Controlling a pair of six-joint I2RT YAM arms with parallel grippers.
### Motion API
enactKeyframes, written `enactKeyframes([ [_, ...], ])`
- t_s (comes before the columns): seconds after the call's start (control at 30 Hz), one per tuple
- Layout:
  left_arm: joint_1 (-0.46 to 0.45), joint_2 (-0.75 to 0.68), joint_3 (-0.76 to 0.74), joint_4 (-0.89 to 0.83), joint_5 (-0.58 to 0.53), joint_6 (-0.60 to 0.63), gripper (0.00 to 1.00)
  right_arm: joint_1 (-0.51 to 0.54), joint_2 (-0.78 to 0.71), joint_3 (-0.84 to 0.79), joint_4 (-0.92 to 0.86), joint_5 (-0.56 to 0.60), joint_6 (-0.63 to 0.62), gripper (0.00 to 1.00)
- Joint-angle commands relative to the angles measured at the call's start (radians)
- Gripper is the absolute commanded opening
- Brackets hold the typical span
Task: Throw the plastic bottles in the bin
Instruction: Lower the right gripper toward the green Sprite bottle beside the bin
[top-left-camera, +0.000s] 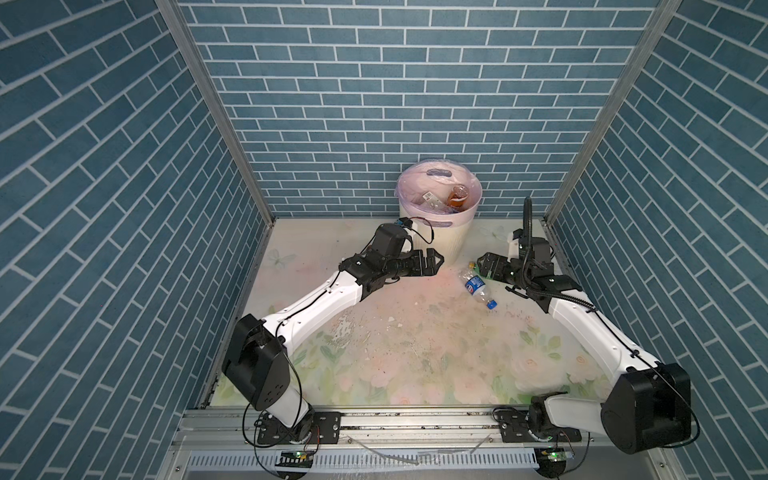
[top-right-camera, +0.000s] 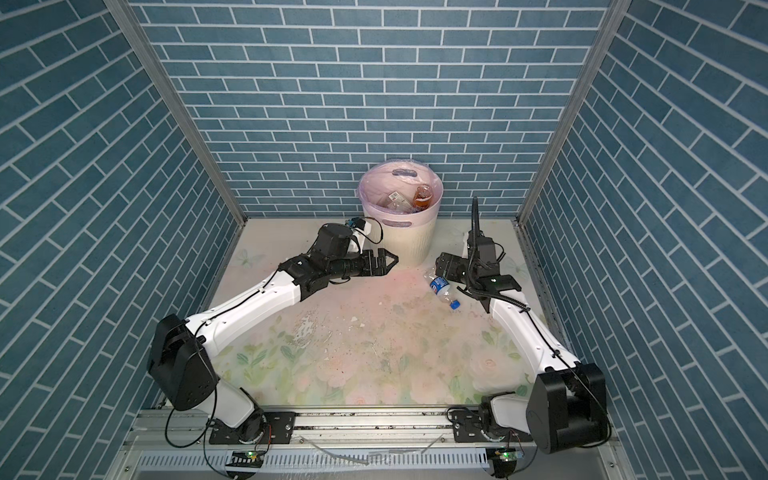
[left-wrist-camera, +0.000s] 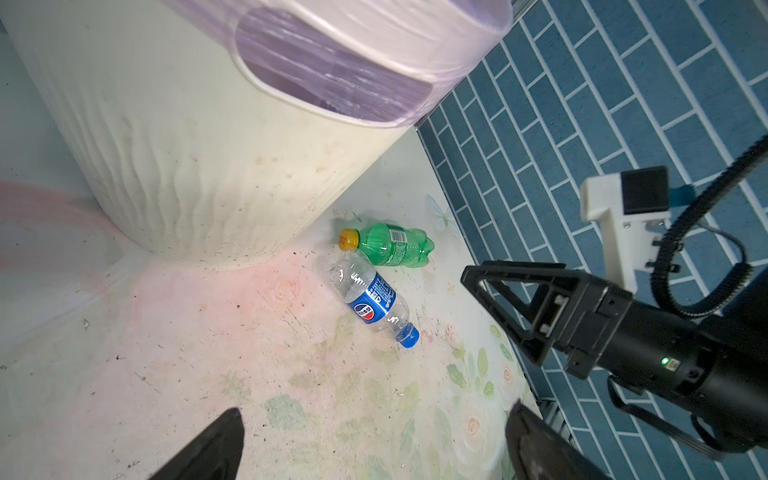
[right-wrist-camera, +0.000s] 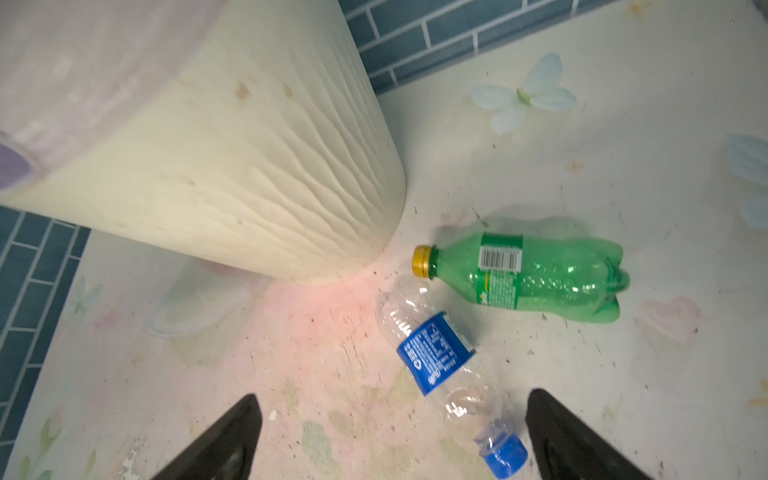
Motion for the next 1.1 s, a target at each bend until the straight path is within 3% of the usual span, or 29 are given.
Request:
enactKeyframes([
  [0.0,0.002,-0.016,-0.022,0.052,0.013,-0.039,0.99,0.005,0.019,-0.051,0.029,-0.001,0.009,0.99],
  [0.37,0.002,-0.014,-0.035,0.049,0.017,-0.051,0.99,0.003,0.179,-0.035,0.054,-0.015,-0.021,0.98],
  [0.77,0.003,0.0,-0.023,0.043,0.025,-0.054,0.99,0.009,0.294,-0.002,0.031,-0.029,-0.047,0.86],
  [1.07,0.004,0.004,-0.027,0.043,0.026,-0.058,0.99,0.047,0.353,0.013,0.042,-0.034,-0.06,0.7],
])
